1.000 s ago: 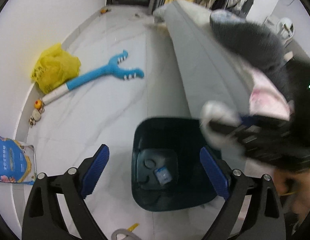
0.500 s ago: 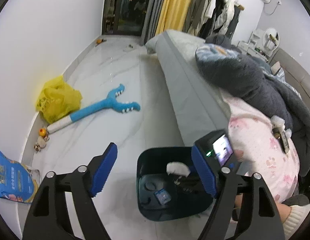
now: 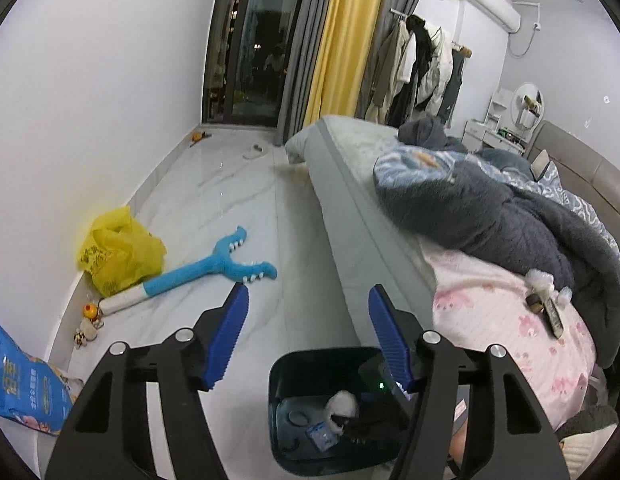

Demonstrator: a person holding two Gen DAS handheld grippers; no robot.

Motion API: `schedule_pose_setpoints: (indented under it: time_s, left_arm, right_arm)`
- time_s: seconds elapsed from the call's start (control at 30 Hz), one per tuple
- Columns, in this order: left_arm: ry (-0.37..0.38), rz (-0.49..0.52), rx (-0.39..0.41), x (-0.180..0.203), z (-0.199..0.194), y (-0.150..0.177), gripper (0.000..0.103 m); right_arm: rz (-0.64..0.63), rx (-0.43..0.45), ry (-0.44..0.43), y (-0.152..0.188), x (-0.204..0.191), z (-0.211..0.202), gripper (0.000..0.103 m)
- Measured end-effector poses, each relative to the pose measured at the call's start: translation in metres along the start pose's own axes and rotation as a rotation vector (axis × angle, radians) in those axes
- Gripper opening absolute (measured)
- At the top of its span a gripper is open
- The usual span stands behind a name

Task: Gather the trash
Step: 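Move the right gripper over the bin and open it to drop the white cloth, then move the right gripper back to the bed and close on the black tissue pack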

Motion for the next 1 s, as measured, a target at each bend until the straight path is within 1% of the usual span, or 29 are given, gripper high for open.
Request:
schedule_pose_setpoints:
  time_s: [0.1, 0.2, 0.33, 0.4, 0.53, 0.8, 0.83, 0.9, 1.0]
  left_arm:
    - [-0.001, 0.020, 0.019, 0.009, -0.001, -0.006, 0.065]
    - [0.004, 0.030, 0.024, 0.016, 0.001, -0.008, 0.065]
    - [0.009, 0.050, 0.026, 0.028, 0.008, -0.012, 0.065]
    - [0.011, 0.055, 0.029, 0.031, 0.009, -0.013, 0.065]
    - [0.014, 0.065, 0.031, 0.038, 0.013, -0.015, 0.065]
    - [0.028, 0.064, 0.031, 0.053, 0.022, -0.018, 0.067]
    - [0.031, 0.067, 0.032, 0.057, 0.023, -0.018, 0.067]
    - [0.038, 0.077, 0.031, 0.063, 0.026, -0.019, 0.068]
    - [0.046, 0.088, 0.022, 0.071, 0.031, -0.017, 0.069]
  right_arm:
    - [-0.016, 0.022, -0.013, 0.001, -0.003, -0.015, 0.069]
    - [-0.025, 0.057, -0.027, -0.002, -0.006, -0.032, 0.070]
    - [-0.025, 0.132, -0.053, -0.008, -0.003, -0.066, 0.071]
    - [-0.026, 0.164, -0.065, -0.010, -0.002, -0.080, 0.074]
    - [-0.018, 0.244, -0.101, -0.013, 0.005, -0.109, 0.074]
    - [-0.001, 0.360, -0.102, -0.015, 0.026, -0.155, 0.075]
    - [0.005, 0.374, -0.097, -0.015, 0.029, -0.160, 0.075]
    - [0.013, 0.404, -0.083, -0.015, 0.036, -0.170, 0.079]
    - [0.030, 0.440, -0.057, -0.015, 0.051, -0.182, 0.081]
Point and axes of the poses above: each gripper's, at about its wrist camera, not at the fingertips, and z roughly the way its jaws point, x to its right, y to its underside, the point moved 8 cm from there along z, roughly the way its jaws point, and after that the axes turned 5 degrees about y, right-handed, at the moved point
